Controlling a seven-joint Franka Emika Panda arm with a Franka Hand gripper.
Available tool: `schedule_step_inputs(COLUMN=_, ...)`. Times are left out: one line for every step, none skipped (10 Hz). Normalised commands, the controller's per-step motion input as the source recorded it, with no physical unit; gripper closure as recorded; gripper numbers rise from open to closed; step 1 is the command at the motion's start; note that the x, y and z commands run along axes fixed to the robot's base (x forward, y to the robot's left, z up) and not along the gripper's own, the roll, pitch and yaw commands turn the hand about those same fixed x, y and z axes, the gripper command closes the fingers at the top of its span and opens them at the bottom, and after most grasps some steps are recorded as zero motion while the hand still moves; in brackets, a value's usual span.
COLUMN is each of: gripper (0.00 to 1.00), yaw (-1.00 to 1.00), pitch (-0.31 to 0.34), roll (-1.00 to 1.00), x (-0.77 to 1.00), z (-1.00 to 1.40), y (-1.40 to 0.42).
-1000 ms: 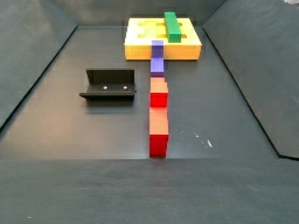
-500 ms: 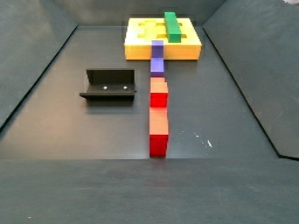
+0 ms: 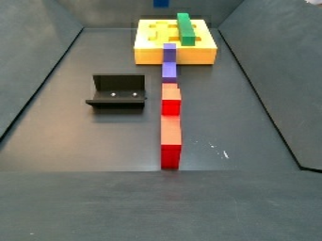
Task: Pick up the blue object. Move up. Move to above the board. Insert the blue object.
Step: Insert the blue object.
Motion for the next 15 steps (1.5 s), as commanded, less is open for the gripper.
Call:
schedule_step_inputs(gripper=1.00, yaw=0.00, pitch=-0.050, roll=0.06, x=0.00, z=-0.30, y=-0.05)
schedule_step_inputs(gripper=1.00, yaw=0.00, pitch=0.000, roll=0.03, x=0.00, z=-0.05, y=0.00)
schedule_step_inputs(gripper=1.00, yaw=0.00, pitch=0.000, roll=0.00, x=0.01, z=-0.02, y=0.00)
schedule_step_inputs(gripper=1.00, yaw=0.04, pitch=-0.053, roll=0.01, x=0.00, z=-0.13, y=-0.12)
schedule_step_inputs(gripper=1.00, yaw=0.00, pitch=-0.061, roll=0.02, x=0.00, z=-0.17, y=-0.15)
schedule_step_inputs(gripper=1.00, yaw=0.00, pitch=-0.061, roll=0.02, x=0.00, z=-0.19, y=-0.13)
schedule_step_inputs(gripper=1.00, yaw=0.00, pitch=-0.051, roll=0.03, x=0.00, z=-0.19, y=-0.12)
schedule_step_inputs(gripper=1.00, yaw=0.00, pitch=-0.063, roll=0.04, x=0.00, z=-0.21, y=-0.12)
schedule_step_inputs(gripper=1.00, yaw=0.00, pitch=-0.059, roll=0.05, x=0.00, z=-0.21, y=-0.13)
schedule_step_inputs(gripper=1.00, yaw=0.01, pitch=-0.057, roll=0.06, x=0.00, z=-0.22, y=-0.13)
schedule_step_inputs(gripper=1.00, yaw=0.07, pitch=-0.039, roll=0.11, x=0.00, z=-0.25, y=-0.11)
schedule_step_inputs(gripper=1.00, yaw=0.16, pitch=-0.027, roll=0.15, x=0.00, z=-0.29, y=-0.08)
schedule_step_inputs(gripper=1.00, yaw=0.16, pitch=-0.027, roll=0.15, x=0.00, z=-0.29, y=-0.09)
schedule_step_inputs(gripper=1.00, yaw=0.15, pitch=-0.024, roll=0.16, x=0.00, z=-0.29, y=-0.10)
schedule_step_inputs(gripper=1.00, yaw=0.13, pitch=-0.017, roll=0.18, x=0.00, z=-0.33, y=-0.10)
